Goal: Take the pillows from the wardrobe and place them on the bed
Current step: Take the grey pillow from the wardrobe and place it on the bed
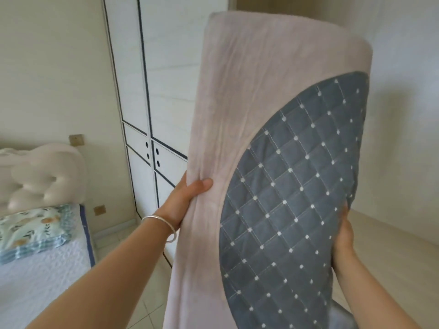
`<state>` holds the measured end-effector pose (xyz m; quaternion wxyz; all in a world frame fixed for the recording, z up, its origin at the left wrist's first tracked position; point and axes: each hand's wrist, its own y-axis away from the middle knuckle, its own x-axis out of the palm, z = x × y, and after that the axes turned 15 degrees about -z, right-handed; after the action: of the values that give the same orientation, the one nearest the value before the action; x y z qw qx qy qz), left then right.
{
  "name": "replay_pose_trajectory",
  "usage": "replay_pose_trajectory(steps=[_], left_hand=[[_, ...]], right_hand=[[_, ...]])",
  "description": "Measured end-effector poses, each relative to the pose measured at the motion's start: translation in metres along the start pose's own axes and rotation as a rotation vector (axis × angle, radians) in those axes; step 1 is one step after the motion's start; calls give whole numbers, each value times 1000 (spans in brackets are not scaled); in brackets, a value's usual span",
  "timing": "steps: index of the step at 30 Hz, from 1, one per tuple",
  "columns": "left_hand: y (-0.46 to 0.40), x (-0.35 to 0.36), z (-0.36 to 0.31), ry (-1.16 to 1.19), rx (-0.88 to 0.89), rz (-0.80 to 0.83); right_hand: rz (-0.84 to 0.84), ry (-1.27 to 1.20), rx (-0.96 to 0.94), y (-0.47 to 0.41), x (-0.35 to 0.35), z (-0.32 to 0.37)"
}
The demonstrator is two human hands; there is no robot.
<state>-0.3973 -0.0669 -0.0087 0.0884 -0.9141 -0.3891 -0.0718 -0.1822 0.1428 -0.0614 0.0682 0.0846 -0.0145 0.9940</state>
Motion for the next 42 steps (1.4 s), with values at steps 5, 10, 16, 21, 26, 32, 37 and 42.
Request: replay_pose_trajectory(steps=[5,10,16,21,26,32,37,42], left_hand=[[16,-76,-14,28,-50,-201],[41,-152,-18,80,-49,-423],[63,-234,-17,127,4,-710],[54,-286,-10,133,11,-882],[18,-327,-6,174,17,-1076],[-58,-377,-22,147,58,-1252],[-121,-429,-30,158,70,-1345],[-173,-506,-22,192,63,-1412]], right_hand=[[158,13,-20,37,66,4],[360,10,-56,95,141,-3],[673,108,-57,160,240,-36],[839,137,-35,192,333,-67],[1008,135,-57,214,446,-91],[1209,167,-41,234,589,-99],[1319,189,-24,252,690,-111],[1348,203,-115,290,786,-140]])
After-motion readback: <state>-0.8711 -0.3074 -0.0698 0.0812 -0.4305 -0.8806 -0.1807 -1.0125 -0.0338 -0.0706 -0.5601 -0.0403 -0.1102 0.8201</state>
